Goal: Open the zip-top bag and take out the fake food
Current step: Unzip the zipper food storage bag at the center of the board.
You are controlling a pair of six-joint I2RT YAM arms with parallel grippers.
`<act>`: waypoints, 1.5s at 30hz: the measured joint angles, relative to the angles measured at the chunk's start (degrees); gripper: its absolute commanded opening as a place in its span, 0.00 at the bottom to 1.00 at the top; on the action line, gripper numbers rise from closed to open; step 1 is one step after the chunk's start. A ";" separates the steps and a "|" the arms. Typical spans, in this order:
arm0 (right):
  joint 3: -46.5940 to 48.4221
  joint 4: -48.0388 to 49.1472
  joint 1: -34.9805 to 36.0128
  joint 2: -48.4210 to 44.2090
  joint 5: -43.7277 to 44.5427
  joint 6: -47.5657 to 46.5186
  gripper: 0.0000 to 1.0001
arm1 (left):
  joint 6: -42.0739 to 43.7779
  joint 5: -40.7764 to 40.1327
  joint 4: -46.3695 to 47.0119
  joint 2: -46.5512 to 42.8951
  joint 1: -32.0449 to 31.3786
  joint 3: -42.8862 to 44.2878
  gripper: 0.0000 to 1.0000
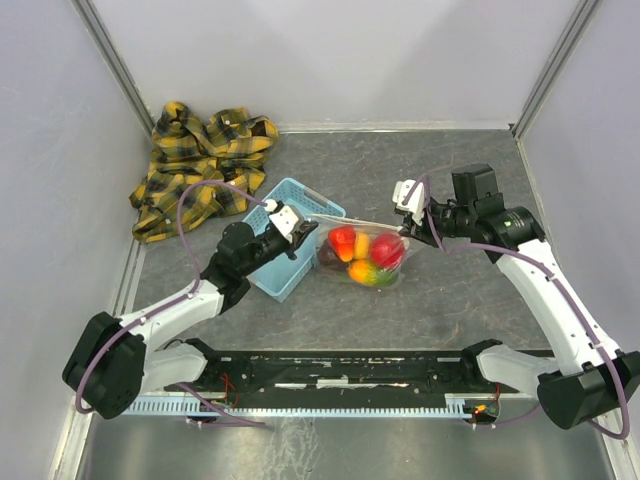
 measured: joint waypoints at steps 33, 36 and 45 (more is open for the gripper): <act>-4.35 3.41 -3.15 -6.05 6.84 7.17 0.15 | -4.44 0.15 -1.57 -0.68 3.72 -0.02 0.03; -4.70 3.72 -3.34 -6.40 7.23 7.52 0.16 | -4.57 0.63 -1.62 -0.68 3.98 -0.02 0.03; -5.05 4.11 -3.45 -6.40 7.43 7.87 0.17 | -9.16 4.74 -3.61 -0.76 4.83 0.57 0.37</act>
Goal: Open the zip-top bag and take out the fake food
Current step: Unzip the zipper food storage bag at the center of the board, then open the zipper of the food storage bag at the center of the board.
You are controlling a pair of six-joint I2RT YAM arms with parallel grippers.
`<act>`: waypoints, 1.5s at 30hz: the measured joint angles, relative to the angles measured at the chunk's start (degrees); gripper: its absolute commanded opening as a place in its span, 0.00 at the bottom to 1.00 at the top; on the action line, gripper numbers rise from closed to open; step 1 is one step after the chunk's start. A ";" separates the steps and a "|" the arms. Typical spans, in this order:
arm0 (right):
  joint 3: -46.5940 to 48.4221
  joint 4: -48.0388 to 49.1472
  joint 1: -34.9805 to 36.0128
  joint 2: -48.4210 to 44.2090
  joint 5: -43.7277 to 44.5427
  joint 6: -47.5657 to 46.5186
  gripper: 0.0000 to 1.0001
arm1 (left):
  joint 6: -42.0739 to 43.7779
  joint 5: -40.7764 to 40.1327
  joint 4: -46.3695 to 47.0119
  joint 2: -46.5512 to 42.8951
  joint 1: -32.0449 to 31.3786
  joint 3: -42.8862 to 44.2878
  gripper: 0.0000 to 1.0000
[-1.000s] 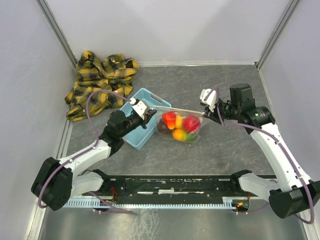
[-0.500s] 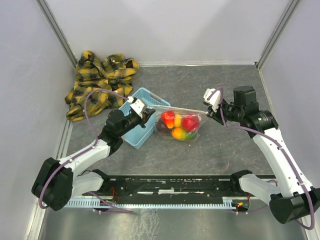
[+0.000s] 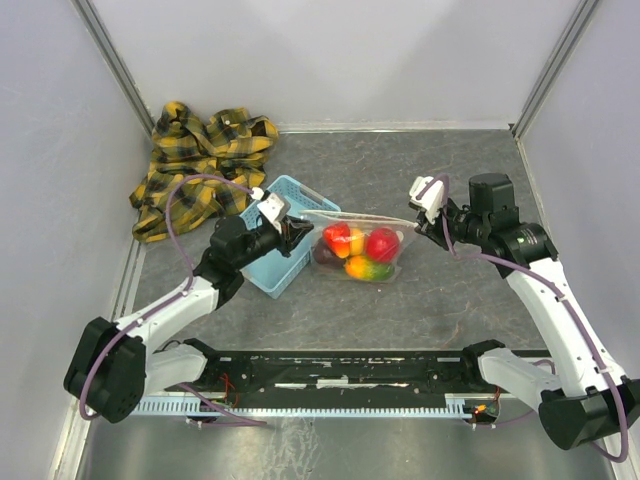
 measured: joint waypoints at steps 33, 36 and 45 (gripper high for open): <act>-5.62 12.46 -0.28 0.39 -10.86 1.44 0.15 | 11.41 10.58 -55.52 19.08 -2.49 48.83 0.69; -5.62 12.50 -0.28 0.39 -10.86 1.44 0.15 | 12.57 12.76 -55.93 21.24 -2.32 50.05 0.61; -5.64 12.70 -0.28 0.37 -10.88 1.44 0.15 | 13.31 16.65 -57.16 23.56 -2.34 50.71 0.33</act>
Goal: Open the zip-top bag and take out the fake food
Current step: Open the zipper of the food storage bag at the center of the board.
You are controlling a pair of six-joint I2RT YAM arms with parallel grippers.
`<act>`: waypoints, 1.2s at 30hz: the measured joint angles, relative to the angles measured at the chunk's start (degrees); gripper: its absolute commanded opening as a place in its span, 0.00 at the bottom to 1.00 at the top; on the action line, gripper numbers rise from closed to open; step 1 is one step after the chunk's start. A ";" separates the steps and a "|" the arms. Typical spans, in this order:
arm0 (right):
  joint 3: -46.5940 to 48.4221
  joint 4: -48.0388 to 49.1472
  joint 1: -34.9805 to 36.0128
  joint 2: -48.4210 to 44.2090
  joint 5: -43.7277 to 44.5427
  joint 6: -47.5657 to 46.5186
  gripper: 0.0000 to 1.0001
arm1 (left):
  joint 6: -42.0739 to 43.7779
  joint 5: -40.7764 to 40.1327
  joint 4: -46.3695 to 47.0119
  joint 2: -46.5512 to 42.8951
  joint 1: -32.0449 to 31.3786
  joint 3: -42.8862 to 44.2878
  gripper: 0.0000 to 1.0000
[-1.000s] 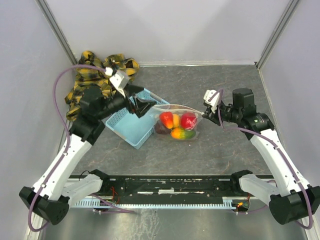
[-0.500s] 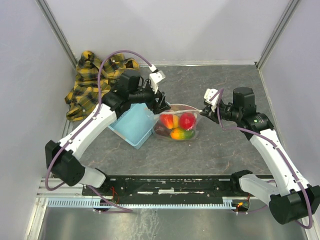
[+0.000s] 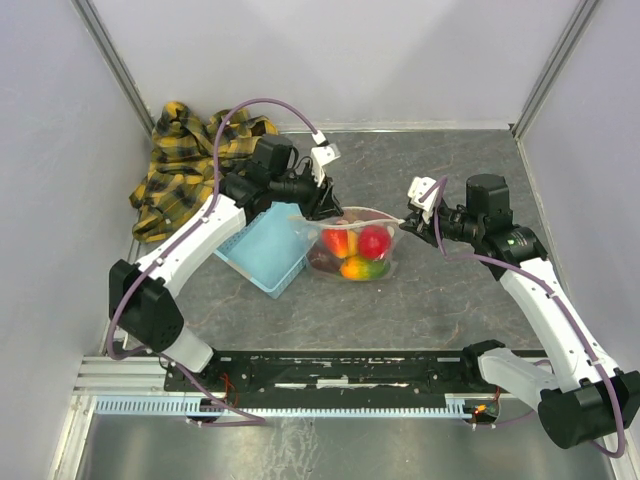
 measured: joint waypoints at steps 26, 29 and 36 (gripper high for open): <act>15.56 11.61 -0.79 19.39 7.67 12.04 0.57 | -16.85 -0.11 19.78 2.73 -0.04 3.91 0.03; 11.32 14.99 -0.96 15.72 10.03 14.88 0.72 | -19.63 0.04 24.22 3.13 -0.39 2.34 0.03; -4.24 16.35 -1.11 -2.54 14.14 23.12 0.77 | -26.34 0.09 33.66 6.93 -3.98 -8.48 0.03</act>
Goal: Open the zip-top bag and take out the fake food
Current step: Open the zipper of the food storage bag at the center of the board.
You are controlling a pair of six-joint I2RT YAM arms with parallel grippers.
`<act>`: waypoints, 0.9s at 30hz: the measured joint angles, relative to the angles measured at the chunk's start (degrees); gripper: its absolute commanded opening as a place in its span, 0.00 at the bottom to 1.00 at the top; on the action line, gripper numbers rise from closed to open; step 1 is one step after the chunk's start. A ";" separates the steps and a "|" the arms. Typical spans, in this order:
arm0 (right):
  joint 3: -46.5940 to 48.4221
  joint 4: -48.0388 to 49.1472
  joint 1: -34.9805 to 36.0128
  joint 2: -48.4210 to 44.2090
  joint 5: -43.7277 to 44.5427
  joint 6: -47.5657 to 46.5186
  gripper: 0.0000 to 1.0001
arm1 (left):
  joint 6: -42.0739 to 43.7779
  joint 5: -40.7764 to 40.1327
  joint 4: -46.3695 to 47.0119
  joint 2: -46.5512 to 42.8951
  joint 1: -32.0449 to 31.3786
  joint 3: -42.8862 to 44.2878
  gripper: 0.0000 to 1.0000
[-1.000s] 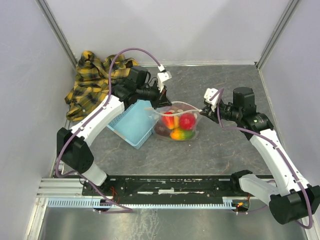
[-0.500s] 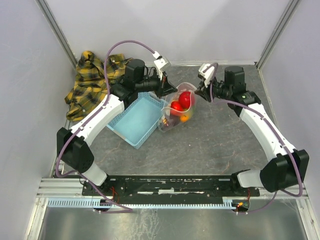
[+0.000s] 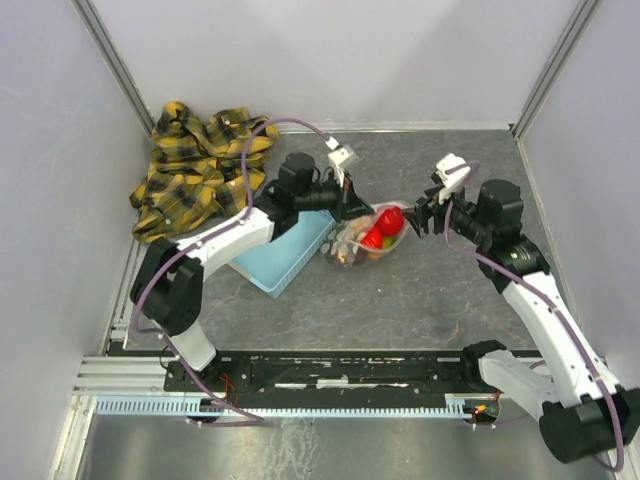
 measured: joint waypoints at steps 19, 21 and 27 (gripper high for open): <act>-19.85 3.91 0.00 -14.95 -8.81 21.46 0.54 | -14.36 -3.15 16.24 3.15 -5.95 -10.25 0.03; -21.68 4.07 0.02 -16.31 -8.90 22.36 0.53 | -15.56 -3.48 17.59 2.95 -6.21 -11.45 0.03; -22.40 5.64 0.24 -15.41 -7.76 24.17 0.50 | -18.08 -5.22 20.55 1.70 -7.02 -14.38 0.03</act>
